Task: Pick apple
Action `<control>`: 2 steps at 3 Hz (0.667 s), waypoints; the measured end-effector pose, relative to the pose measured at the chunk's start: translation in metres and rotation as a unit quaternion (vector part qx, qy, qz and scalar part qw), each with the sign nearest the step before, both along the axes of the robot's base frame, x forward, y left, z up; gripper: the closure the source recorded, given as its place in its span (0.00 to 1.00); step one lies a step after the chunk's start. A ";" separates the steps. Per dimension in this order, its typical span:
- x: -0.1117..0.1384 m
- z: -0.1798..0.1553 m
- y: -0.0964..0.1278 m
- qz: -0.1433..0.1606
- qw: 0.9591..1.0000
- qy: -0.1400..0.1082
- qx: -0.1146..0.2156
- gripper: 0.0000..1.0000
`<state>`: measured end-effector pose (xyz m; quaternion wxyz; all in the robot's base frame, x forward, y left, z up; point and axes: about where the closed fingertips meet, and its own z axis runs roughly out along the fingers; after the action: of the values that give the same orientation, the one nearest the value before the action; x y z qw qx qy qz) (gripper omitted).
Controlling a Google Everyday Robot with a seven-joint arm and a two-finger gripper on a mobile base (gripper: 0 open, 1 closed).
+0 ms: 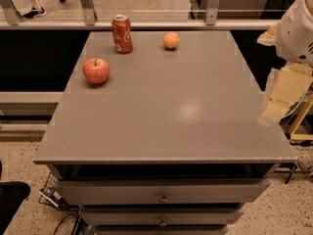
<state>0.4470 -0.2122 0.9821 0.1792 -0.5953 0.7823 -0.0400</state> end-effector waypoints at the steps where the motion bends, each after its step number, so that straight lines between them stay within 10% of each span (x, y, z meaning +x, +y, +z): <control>1: 0.028 -0.001 0.023 -0.005 0.998 -0.030 0.053 0.00; 2: 0.069 -0.009 0.069 0.020 0.987 -0.066 0.147 0.00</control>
Offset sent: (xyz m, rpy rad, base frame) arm 0.1355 0.1384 0.0003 0.6287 -0.2854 0.1182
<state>0.5163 -0.1430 0.9730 0.3169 -0.5740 0.7540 0.0399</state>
